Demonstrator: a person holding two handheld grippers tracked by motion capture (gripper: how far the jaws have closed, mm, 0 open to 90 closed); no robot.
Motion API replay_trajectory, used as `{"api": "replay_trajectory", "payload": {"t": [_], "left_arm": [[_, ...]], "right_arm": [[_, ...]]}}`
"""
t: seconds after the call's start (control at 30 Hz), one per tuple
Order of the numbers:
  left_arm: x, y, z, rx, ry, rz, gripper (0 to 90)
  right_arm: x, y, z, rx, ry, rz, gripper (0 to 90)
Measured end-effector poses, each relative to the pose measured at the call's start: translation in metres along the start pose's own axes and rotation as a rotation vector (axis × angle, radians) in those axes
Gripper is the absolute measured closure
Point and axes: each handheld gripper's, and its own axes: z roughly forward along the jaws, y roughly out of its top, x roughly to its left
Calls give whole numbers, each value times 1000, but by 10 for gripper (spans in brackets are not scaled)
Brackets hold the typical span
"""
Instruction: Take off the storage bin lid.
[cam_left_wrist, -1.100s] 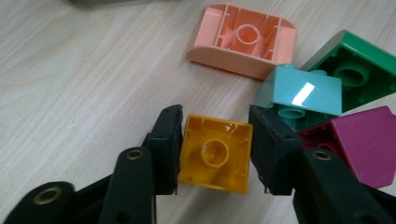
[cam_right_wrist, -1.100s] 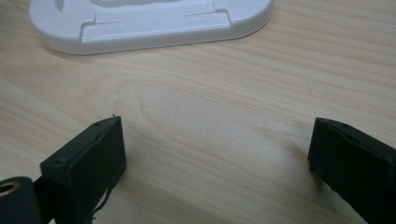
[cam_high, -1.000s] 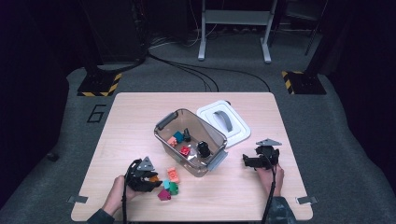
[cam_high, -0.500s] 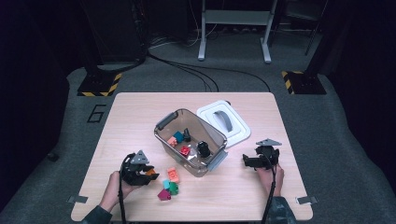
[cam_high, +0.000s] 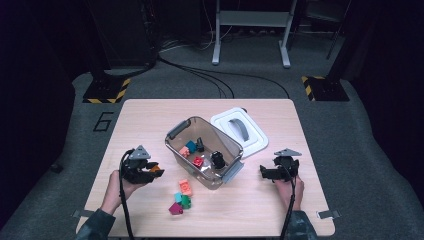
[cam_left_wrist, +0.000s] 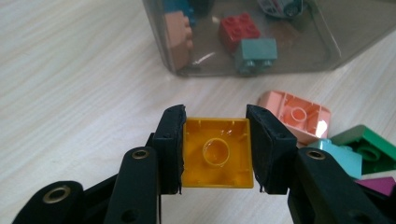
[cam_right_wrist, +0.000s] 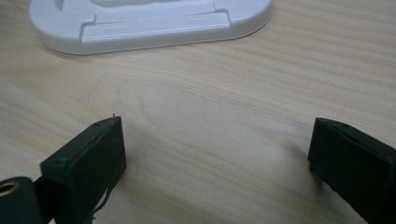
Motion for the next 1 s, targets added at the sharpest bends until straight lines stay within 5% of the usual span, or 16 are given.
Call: {"api": "replay_trajectory", "payload": {"t": [0.33,0.63,1.0], "left_arm": [[5,22,-15,-36,32,16,588],[6,59,-29,-60,52,66,588],[4,102,-21,-86,32,93,587]], "right_arm": [[0,0,0,2,4,-3,32],[0,0,0,0,1,-1,32],[0,0,0,1,4,-2,32]]}}
